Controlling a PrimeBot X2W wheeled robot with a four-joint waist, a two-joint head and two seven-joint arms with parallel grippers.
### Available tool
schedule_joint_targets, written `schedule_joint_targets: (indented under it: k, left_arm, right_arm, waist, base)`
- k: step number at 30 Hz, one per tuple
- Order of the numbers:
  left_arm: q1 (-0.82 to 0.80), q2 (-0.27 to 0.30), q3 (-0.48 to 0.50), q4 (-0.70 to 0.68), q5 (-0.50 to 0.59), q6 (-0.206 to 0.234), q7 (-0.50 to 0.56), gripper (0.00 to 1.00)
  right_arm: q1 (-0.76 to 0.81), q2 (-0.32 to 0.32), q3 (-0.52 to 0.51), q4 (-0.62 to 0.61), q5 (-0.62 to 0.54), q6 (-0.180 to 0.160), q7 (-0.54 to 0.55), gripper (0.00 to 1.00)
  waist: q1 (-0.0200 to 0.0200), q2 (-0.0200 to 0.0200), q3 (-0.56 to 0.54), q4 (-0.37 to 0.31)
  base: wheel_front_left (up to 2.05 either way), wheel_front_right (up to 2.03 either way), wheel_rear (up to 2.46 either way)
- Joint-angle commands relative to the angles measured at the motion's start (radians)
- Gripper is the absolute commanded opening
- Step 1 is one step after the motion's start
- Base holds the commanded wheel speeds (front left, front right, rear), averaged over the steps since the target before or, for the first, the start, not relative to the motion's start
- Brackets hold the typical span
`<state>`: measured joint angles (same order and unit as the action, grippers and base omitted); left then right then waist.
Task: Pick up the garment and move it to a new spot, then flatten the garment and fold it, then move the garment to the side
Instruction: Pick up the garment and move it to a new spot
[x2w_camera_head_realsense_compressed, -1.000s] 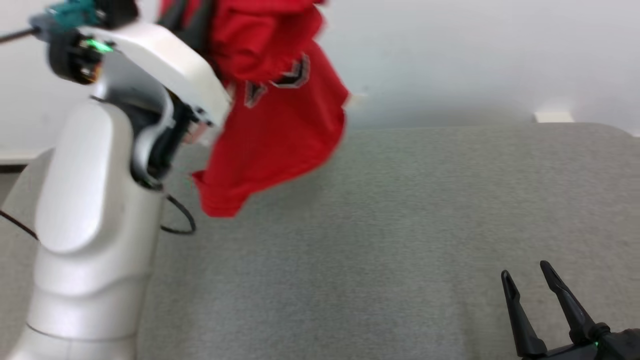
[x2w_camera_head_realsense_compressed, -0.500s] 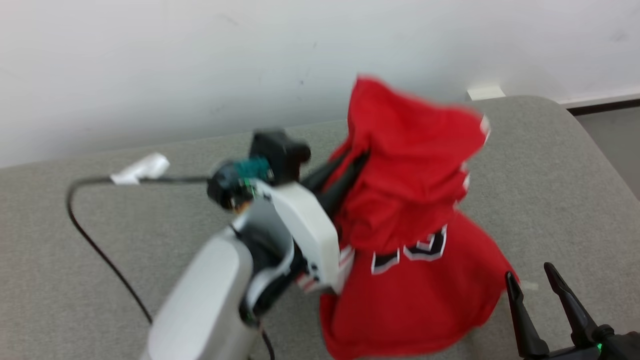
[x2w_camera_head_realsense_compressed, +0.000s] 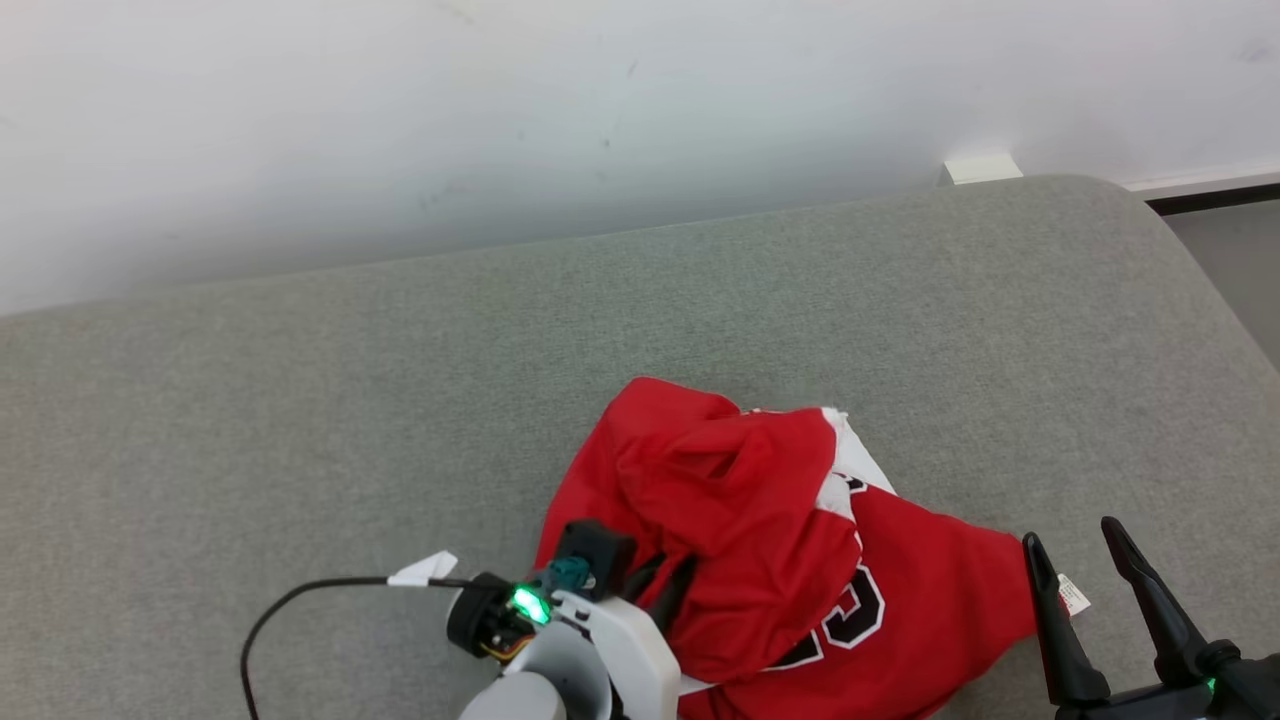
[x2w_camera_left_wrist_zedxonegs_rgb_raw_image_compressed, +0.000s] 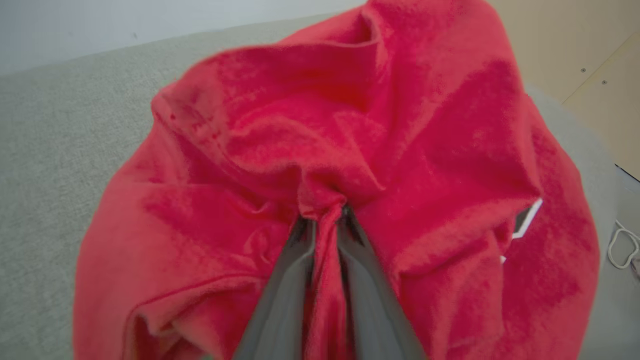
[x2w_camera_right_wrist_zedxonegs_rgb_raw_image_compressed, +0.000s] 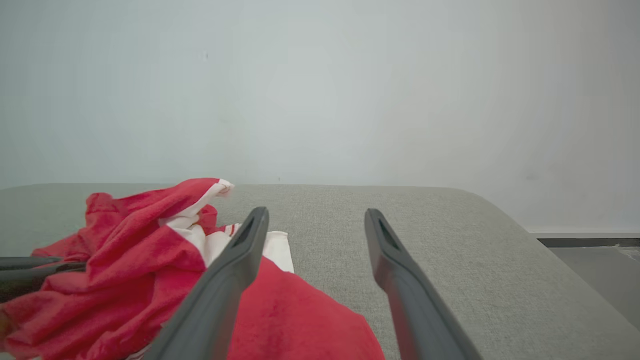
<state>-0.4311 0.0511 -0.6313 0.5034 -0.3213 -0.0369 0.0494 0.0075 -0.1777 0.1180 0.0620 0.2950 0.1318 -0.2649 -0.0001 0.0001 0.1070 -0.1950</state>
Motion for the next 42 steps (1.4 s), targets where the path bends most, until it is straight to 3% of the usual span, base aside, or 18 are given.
schedule_joint_targets:
  k: [1,2,8,20,21,22,23,29,36,42]
  left_arm:
    - [-0.008,0.002,-0.015,0.028,-0.018,-0.007,-0.022,0.85]
    - [-0.014,0.001,-0.024,0.033,-0.039,-0.011,-0.04,1.0]
    - [-0.046,0.001,-0.073,0.025,-0.14,-0.009,-0.088,1.0]
    - [-0.138,0.001,-0.1,0.091,-0.226,0.034,-0.018,1.0]
    - [-0.145,0.001,-0.101,0.101,-0.229,0.036,-0.018,0.66]
    - [-0.149,0.001,-0.101,0.114,-0.234,0.036,-0.018,0.19]
    - [-0.154,0.001,-0.105,0.124,-0.231,0.038,-0.02,0.0]
    - [-0.195,0.001,-0.112,0.124,-0.248,0.05,-0.055,0.0]
    - [-0.266,0.006,-0.054,0.025,-0.276,0.08,-0.118,0.0]
    - [-0.365,0.096,0.058,-0.212,-0.299,0.122,-0.097,0.0]
  right_arm:
    - [-0.007,-0.005,-0.002,0.004,0.0,-0.002,0.001,1.0]
    - [-0.007,-0.006,-0.003,0.006,0.0,-0.002,0.001,1.0]
    - [0.009,-0.01,-0.002,0.014,-0.002,-0.002,0.001,1.0]
    - [0.0,-0.007,0.032,0.019,0.005,-0.002,0.001,1.0]
    - [-0.001,-0.007,0.033,0.019,0.005,-0.002,0.001,1.0]
    - [-0.001,-0.006,0.032,0.02,0.006,-0.002,0.001,1.0]
    - [0.0,-0.004,0.031,0.02,0.007,-0.002,0.001,1.0]
    - [0.014,0.004,0.02,0.015,0.004,-0.002,0.001,1.0]
    - [0.032,0.009,0.003,0.013,-0.001,-0.002,0.001,1.0]
    - [0.044,0.007,-0.004,0.01,-0.005,-0.002,0.001,1.0]
  waist:
    - [0.0001,-0.0001,-0.004,0.006]
    - [0.0001,-0.0001,-0.007,0.01]
    - [0.0001,-0.0001,-0.034,0.023]
    - [0.0001,-0.0001,-0.057,-0.024]
    - [0.0001,-0.0001,-0.056,-0.031]
    - [0.0001,-0.0001,-0.056,-0.037]
    - [0.0001,-0.0001,-0.055,-0.042]
    - [0.0001,-0.0001,-0.051,-0.05]
    - [0.0001,-0.0001,-0.06,-0.013]
    - [0.0001,-0.0001,-0.075,0.065]
  base:
    - [0.0,0.0,0.0]
    - [0.0,0.0,0.0]
    - [0.0,0.0,0.0]
    - [0.0,0.0,0.0]
    - [0.0,0.0,0.0]
    - [0.0,0.0,0.0]
    - [0.0,0.0,0.0]
    - [0.0,0.0,0.0]
    - [0.0,0.0,0.0]
    - [0.0,0.0,0.0]
